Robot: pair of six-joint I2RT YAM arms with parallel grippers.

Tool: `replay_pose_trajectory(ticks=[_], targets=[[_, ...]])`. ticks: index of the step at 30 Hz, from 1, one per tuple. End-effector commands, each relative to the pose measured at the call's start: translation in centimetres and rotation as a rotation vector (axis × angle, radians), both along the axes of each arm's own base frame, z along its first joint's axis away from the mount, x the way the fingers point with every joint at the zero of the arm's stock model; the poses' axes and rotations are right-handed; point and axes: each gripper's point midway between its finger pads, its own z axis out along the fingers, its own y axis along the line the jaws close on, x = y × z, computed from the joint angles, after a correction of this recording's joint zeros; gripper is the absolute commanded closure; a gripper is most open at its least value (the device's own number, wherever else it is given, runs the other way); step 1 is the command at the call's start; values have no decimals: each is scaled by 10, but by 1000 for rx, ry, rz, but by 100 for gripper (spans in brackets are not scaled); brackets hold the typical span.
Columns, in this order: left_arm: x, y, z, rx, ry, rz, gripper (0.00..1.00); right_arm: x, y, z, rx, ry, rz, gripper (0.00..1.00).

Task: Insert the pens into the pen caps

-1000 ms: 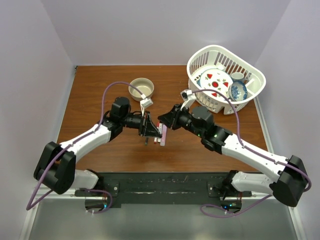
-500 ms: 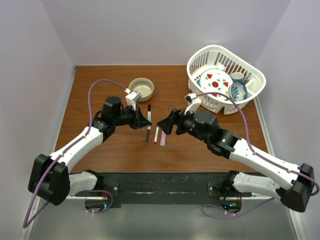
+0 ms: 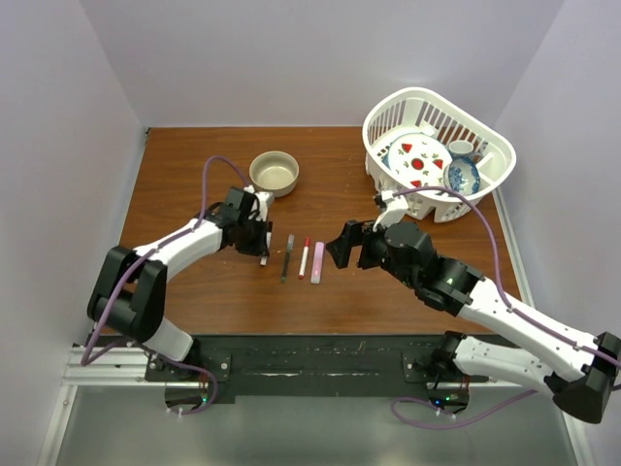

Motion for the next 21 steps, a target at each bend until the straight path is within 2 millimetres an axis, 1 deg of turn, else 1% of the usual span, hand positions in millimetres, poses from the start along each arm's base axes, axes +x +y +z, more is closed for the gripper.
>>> replay_pose_trajectory(ticks=[1, 2, 3, 4, 5, 7, 8, 10, 13, 14, 16, 17, 19, 20, 21], targets=[[-1, 5, -14, 35, 46, 6, 95, 4, -7, -5, -65, 0, -25, 1], [-3, 4, -22, 38, 71, 1, 91, 4, -8, -6, -67, 0, -24, 1], [-5, 3, -25, 41, 88, -2, 89, 4, -8, -8, -76, 4, -25, 1], [-5, 4, -27, 43, 100, 2, 86, 5, -8, -10, -82, 10, -29, 1], [-5, 4, -30, 51, 108, 4, 81, 5, -9, -12, -90, 13, -31, 1], [-3, 6, -31, 59, 110, 16, 75, 5, -9, -13, -98, 22, -33, 1], [0, 7, -28, 67, 98, 24, 71, 5, -9, -14, -99, 26, -34, 1], [2, 8, -25, 76, 93, 29, 67, 3, -8, -14, -93, 35, -31, 1], [9, 6, -11, 63, 54, 34, 59, 2, -9, -13, -78, 38, -31, 1], [12, 5, -1, 48, 25, 34, 55, 0, -9, -9, -65, 32, -28, 1], [19, 0, 14, 16, -25, 28, 53, 0, -11, -6, -60, 21, -30, 1], [20, -9, 29, -38, -58, -2, 53, -1, -13, -4, -58, 18, -33, 1], [27, -21, 52, -107, -134, -54, 50, -1, -16, 3, -52, -4, -41, 1], [25, -32, 75, -175, -184, -97, 45, 0, -19, 6, -51, -13, -51, 1], [29, -38, 90, -214, -244, -119, 37, 0, -22, 8, -54, -16, -61, 1]])
